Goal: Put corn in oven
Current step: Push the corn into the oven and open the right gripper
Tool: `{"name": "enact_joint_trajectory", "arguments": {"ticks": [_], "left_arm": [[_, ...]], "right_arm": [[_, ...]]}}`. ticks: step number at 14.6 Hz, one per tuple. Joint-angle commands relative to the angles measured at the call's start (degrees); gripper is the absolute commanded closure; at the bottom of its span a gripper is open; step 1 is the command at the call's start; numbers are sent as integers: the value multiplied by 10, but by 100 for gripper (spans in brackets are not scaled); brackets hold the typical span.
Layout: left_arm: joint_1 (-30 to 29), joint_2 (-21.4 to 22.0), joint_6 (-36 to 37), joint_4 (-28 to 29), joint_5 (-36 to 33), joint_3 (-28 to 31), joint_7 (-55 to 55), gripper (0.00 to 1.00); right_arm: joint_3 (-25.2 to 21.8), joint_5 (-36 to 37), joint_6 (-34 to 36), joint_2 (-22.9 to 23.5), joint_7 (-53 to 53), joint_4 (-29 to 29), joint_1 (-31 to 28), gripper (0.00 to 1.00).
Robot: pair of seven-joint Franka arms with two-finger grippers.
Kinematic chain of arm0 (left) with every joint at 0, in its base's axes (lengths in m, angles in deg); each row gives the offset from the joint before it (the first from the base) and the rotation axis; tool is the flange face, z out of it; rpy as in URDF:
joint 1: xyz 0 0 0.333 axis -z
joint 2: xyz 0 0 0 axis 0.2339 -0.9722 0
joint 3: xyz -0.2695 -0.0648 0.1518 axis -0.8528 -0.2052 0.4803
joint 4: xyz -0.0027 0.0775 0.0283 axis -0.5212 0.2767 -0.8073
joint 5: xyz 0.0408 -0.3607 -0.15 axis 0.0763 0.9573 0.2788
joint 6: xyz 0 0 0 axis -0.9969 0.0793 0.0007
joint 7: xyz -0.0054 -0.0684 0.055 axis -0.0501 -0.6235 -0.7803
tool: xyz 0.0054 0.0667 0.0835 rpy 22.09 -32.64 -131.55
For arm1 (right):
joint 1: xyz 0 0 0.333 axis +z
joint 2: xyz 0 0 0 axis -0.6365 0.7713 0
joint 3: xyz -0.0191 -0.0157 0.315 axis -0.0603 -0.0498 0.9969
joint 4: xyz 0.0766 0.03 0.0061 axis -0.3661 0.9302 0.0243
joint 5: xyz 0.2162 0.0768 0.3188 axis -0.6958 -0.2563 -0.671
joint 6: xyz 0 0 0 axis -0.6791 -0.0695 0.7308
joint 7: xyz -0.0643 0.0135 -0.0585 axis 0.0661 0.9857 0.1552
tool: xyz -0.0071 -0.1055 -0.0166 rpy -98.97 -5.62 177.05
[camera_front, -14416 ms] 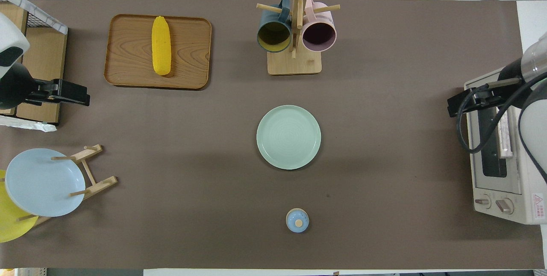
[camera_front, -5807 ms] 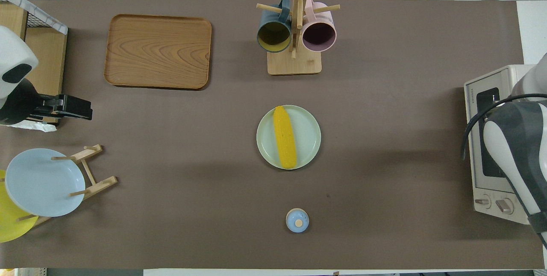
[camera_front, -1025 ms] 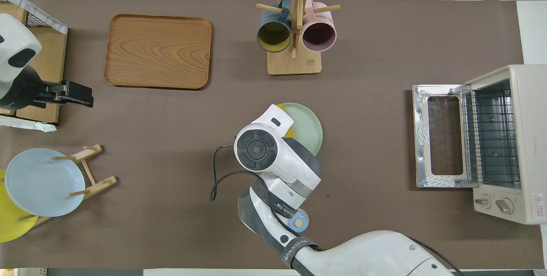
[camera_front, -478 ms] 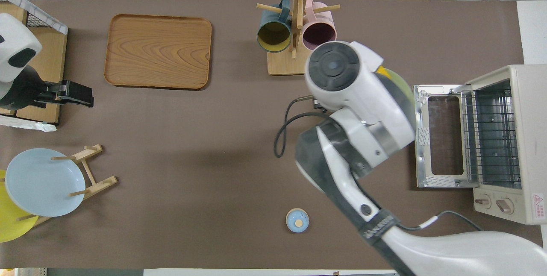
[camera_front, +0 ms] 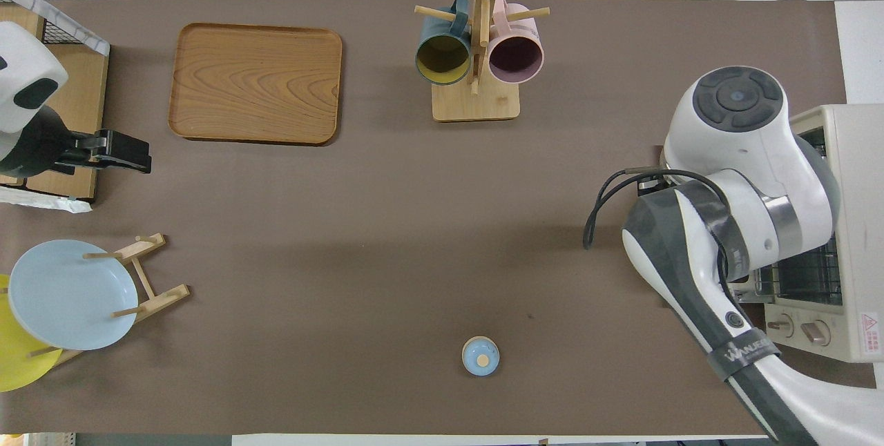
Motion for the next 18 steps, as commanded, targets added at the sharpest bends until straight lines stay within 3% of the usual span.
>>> {"name": "enact_joint_trajectory", "arguments": {"ticks": [1, 3, 10, 11, 14, 18], "left_arm": [[-6, 5, 3, 2, 8, -3, -2, 0], [-6, 5, 3, 2, 8, -3, -2, 0], [-6, 5, 3, 2, 8, -3, -2, 0], [-6, 5, 3, 2, 8, -3, -2, 0], [-6, 5, 3, 2, 8, -3, -2, 0], [-6, 6, 3, 2, 8, -3, -2, 0]], "right_arm": [[6, 4, -18, -21, 61, 30, -67, 100], [8, 4, -20, -21, 88, 37, -108, 100], [7, 5, -111, -43, 146, 114, -157, 100], [7, 5, -114, -43, 145, 114, -157, 96], [8, 4, -111, -41, 143, 110, -153, 65], [11, -15, -55, -37, 146, 56, -124, 51]]}}
